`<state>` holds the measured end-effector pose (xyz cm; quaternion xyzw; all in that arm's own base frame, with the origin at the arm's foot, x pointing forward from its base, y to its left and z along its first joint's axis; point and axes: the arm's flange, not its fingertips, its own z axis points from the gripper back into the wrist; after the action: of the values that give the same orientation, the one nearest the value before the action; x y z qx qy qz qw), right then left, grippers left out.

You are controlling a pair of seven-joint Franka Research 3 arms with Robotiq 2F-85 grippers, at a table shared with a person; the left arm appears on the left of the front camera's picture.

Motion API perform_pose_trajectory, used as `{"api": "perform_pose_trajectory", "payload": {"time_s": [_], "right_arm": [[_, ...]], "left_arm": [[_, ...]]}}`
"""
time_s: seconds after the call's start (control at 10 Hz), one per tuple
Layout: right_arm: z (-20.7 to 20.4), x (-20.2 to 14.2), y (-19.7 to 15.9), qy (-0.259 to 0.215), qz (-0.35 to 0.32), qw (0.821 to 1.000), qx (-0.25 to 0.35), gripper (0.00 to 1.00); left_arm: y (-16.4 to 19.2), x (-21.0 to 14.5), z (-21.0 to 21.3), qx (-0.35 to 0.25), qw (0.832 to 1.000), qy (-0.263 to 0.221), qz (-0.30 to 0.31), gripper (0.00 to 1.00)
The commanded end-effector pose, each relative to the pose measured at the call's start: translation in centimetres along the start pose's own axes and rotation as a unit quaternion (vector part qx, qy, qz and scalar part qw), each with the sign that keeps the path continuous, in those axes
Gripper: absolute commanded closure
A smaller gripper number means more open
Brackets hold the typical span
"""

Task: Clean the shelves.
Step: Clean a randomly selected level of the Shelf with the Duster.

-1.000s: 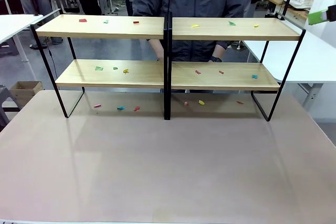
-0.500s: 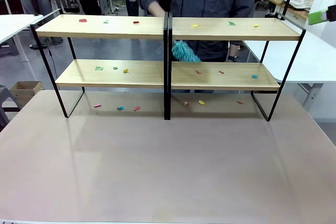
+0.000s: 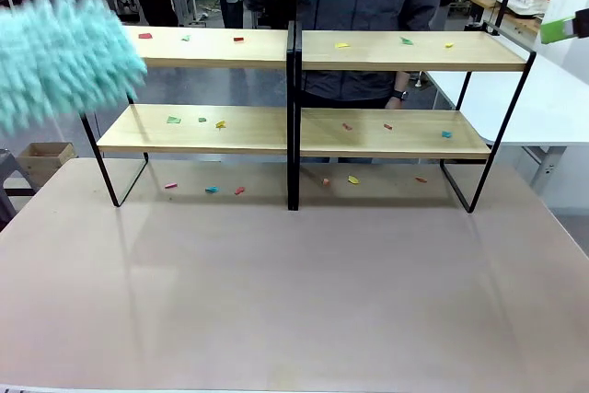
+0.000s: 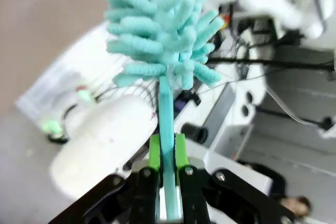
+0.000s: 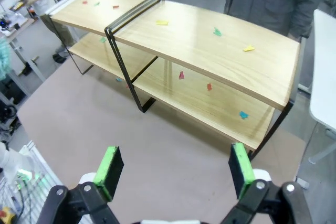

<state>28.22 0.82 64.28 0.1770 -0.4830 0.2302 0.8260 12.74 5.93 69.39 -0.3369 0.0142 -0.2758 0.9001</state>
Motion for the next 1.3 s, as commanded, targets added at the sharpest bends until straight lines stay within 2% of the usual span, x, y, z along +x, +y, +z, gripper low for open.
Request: {"api": "perform_pose_trajectory", "payload": {"time_s": [0.0, 0.1, 0.2, 0.5, 0.6, 0.8, 0.9, 1.0, 1.1, 1.2], "right_arm": [[0.0, -0.1, -0.1, 0.001, 0.002, 1.000, 0.002, 0.00], [0.0, -0.1, -0.1, 0.001, 0.002, 1.000, 0.002, 0.00], [0.0, -0.1, -0.1, 0.001, 0.002, 1.000, 0.002, 0.00], [0.0, -0.1, -0.1, 0.001, 0.002, 1.000, 0.002, 0.00], [0.0, -0.1, -0.1, 0.001, 0.002, 1.000, 0.002, 0.00], [0.0, -0.1, -0.1, 0.001, 0.002, 1.000, 0.002, 0.00], [0.0, -0.1, -0.1, 0.001, 0.002, 1.000, 0.002, 0.00], [0.0, -0.1, -0.1, 0.001, 0.002, 1.000, 0.002, 0.00], [0.0, -0.1, -0.1, 0.001, 0.002, 1.000, 0.002, 0.00], [0.0, -0.1, -0.1, 0.001, 0.002, 1.000, 0.002, 0.00]], "left_arm": [[0.2, 0.6, -1.7, 0.054, 0.997, 0.043, 0.016, 0.88], [1.5, 2.4, -3.4, 0.093, 0.993, 0.031, 0.064, 0.88], [0.1, 0.5, -2.0, 0.024, 0.999, 0.033, 0.007, 0.88], [0.1, 0.5, -2.0, 0.024, 0.999, 0.033, 0.007, 0.88], [1.1, 1.6, -3.0, 0.043, 0.998, 0.039, 0.019, 0.88], [2.3, 4.1, -5.7, 0.020, 0.996, 0.080, 0.028, 0.88], [3.1, 5.2, -7.6, 0.035, 0.995, 0.082, 0.050, 0.88], [3.5, 6.3, -9.6, 0.039, 0.995, 0.062, 0.064, 0.88], [4.0, 7.7, -12.3, 0.065, 0.994, 0.016, 0.091, 0.88], [4.2, 9.7, -14.9, 0.056, 0.993, -0.027, 0.100, 0.88]]}}
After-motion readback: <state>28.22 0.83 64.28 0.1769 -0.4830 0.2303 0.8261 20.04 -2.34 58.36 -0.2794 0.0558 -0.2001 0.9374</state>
